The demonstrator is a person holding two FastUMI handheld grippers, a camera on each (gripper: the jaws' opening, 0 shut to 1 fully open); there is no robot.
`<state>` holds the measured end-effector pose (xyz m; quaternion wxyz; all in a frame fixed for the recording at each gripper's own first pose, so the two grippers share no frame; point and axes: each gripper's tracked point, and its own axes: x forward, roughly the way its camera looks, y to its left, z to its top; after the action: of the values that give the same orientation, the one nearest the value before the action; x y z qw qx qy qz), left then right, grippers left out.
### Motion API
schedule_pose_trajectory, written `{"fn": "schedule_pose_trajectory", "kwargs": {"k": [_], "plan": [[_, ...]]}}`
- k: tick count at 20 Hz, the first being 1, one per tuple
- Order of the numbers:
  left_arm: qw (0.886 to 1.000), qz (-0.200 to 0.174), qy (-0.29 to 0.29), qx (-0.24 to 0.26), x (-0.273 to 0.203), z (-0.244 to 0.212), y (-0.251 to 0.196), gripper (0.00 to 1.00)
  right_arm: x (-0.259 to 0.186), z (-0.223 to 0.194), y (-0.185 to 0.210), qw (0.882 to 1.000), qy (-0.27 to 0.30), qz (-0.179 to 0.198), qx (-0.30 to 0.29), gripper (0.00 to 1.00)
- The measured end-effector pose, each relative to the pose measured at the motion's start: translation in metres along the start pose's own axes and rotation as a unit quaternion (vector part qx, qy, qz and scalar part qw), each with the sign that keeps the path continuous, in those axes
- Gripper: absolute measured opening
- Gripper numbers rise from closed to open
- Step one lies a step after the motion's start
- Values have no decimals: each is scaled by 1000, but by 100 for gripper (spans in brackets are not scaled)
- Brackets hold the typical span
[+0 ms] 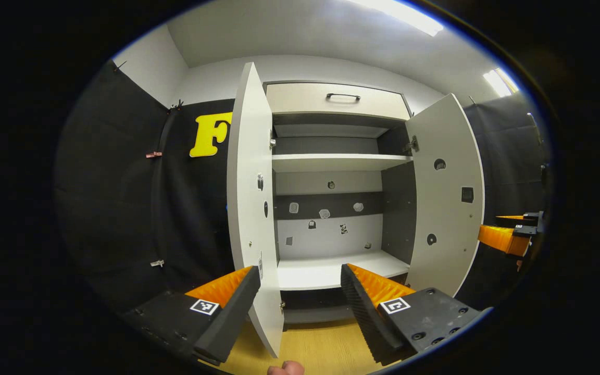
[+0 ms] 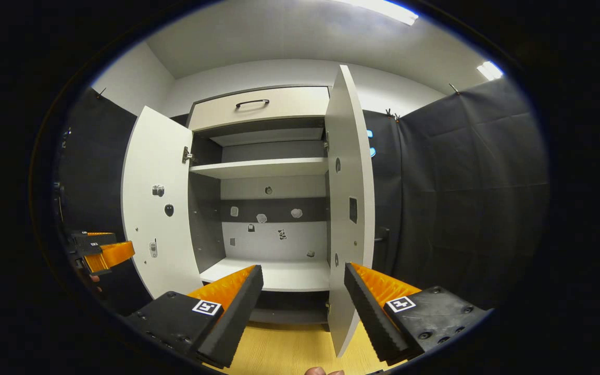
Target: Open the right door of the double-door shoe cabinet with the right hand, and open the left door with the left hand.
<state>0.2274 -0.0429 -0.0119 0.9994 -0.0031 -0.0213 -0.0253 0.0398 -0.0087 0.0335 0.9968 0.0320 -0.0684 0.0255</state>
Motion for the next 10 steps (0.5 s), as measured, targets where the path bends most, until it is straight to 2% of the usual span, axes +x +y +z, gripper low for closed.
{"fn": "schedule_pose_trajectory", "kwargs": {"k": [10], "plan": [[1000, -4, 0, 4, 0, 1, -1, 96, -1, 1, -1, 1000, -2, -2, 2, 99]]}}
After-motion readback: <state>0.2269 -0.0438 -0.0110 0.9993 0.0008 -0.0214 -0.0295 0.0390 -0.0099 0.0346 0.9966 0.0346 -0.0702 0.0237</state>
